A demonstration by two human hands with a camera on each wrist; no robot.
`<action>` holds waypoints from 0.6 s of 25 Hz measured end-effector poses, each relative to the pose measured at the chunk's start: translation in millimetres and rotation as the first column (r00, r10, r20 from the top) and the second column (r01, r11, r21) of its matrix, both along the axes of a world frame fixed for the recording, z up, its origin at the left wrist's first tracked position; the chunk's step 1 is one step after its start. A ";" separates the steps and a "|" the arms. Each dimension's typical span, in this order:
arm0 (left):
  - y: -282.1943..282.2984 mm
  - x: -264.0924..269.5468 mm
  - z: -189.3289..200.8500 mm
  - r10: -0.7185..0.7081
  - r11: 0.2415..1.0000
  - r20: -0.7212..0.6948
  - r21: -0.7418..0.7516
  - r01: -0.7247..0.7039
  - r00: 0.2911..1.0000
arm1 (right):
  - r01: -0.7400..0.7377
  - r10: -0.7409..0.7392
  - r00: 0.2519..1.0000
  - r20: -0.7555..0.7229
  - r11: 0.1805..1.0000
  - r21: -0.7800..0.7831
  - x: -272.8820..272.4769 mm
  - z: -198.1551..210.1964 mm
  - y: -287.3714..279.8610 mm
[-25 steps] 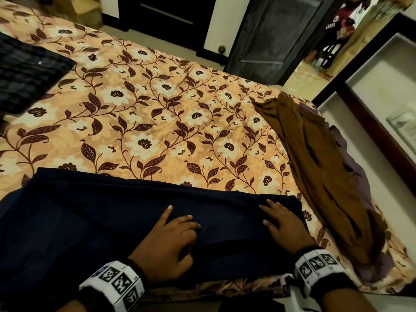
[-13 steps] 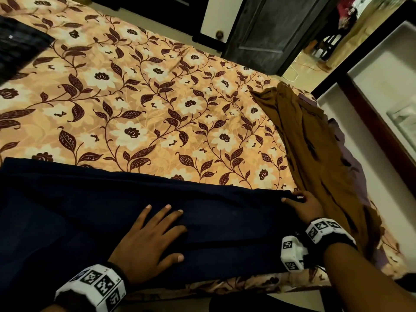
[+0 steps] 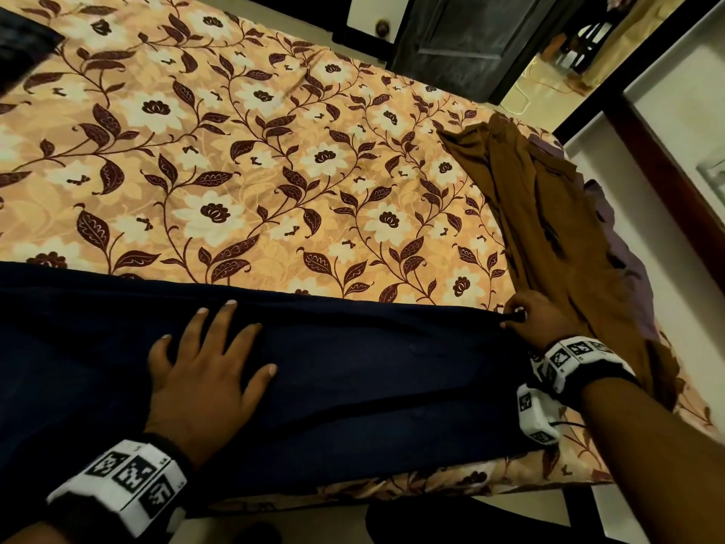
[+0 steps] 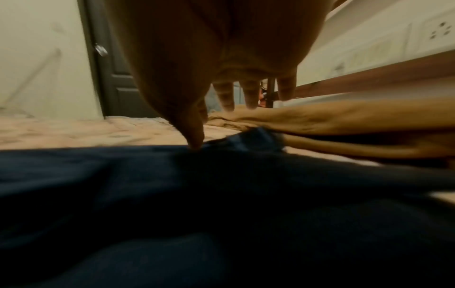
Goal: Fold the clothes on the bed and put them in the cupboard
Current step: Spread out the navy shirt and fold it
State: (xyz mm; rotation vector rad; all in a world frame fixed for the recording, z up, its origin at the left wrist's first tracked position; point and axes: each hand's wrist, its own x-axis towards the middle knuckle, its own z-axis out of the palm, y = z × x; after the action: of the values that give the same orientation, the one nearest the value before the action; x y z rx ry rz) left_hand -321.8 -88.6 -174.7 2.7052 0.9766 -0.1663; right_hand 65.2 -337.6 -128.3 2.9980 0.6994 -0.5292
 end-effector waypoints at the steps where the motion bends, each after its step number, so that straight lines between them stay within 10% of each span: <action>1: 0.1 -2.0 -4.0 0.009 0.999 0.004 0.034 -0.009 1.000 | 0.023 -0.021 0.999 0.043 0.998 -0.060 -10.5 -1.8 2.6; 4: -8.4 13.0 0.8 -0.060 0.995 0.079 0.088 0.053 0.995 | -0.119 0.123 0.973 0.193 0.992 -0.035 -83.5 -4.2 40.6; 8: -41.4 52.8 -0.1 -0.219 0.974 -0.004 -0.065 0.218 0.976 | -0.461 0.479 0.869 -0.125 0.875 0.147 -220.1 -28.5 120.3; 15: 13.8 -28.7 6.0 0.229 0.966 -0.252 -0.062 -0.252 0.940 | -0.002 -0.018 0.997 -0.074 0.965 -0.261 -114.9 -18.9 22.2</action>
State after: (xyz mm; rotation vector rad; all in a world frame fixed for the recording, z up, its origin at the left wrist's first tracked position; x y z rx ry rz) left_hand -350.5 -74.8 -168.6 2.4936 1.3240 -0.4922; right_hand -49.7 -315.4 -147.2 2.7494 0.5709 -0.6803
